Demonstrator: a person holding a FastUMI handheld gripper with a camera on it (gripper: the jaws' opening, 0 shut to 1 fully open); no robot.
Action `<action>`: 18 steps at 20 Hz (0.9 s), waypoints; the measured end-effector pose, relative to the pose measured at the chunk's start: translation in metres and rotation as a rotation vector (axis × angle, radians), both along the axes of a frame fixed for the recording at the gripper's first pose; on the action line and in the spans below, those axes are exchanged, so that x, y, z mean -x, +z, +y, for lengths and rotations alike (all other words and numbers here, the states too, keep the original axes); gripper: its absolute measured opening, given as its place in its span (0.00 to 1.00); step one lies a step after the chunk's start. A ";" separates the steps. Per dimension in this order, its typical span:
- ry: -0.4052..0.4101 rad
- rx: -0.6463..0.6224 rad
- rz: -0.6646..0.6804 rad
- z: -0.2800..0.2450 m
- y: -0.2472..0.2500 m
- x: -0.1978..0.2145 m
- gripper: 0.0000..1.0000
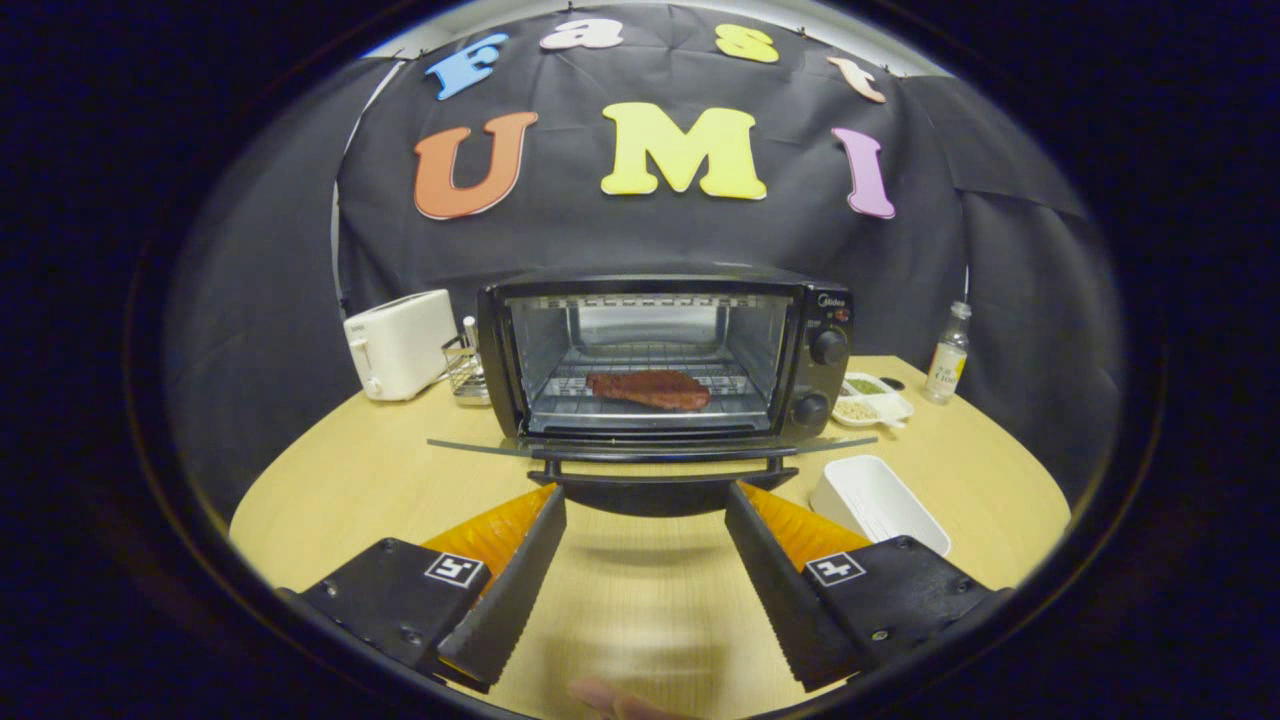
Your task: Open the toaster oven, put the food inside, and close the toaster oven door.
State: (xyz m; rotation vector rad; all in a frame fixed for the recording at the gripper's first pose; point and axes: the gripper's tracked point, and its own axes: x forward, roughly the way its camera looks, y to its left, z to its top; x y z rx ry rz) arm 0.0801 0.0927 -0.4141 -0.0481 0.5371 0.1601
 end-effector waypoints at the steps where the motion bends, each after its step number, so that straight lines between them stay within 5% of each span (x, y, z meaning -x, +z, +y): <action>1: 0.003 -0.006 -0.010 0.000 0.006 -0.005 1.00; 13: -0.003 0.019 -0.099 0.002 0.078 -0.089 1.00; 18: 0.050 -0.041 -0.208 0.014 0.155 -0.060 1.00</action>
